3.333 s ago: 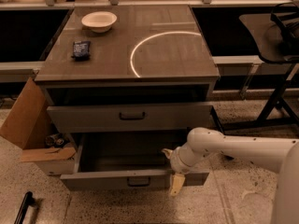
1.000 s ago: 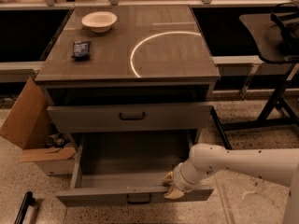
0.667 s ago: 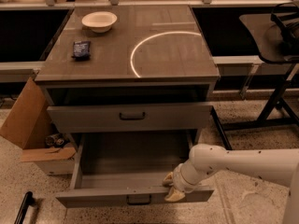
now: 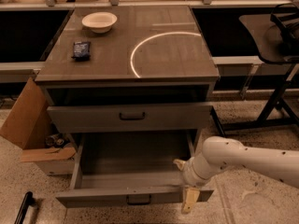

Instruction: Open middle drawer

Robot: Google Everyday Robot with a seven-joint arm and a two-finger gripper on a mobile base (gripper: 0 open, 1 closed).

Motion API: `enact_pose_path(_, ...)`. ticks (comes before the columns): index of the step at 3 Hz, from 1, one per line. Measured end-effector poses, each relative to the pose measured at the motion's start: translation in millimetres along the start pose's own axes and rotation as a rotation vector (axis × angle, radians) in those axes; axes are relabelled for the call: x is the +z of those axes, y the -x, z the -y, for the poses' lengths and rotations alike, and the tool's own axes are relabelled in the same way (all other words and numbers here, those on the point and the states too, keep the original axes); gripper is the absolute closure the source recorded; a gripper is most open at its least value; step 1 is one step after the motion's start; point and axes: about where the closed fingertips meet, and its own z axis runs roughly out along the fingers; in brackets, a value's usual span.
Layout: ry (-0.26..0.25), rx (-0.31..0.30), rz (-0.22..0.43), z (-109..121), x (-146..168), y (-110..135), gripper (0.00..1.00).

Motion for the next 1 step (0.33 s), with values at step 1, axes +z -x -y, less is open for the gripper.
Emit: enact_pose_path(1,-0.049,0.008,-0.028,6.0,-49.0,-9.7,0.0)
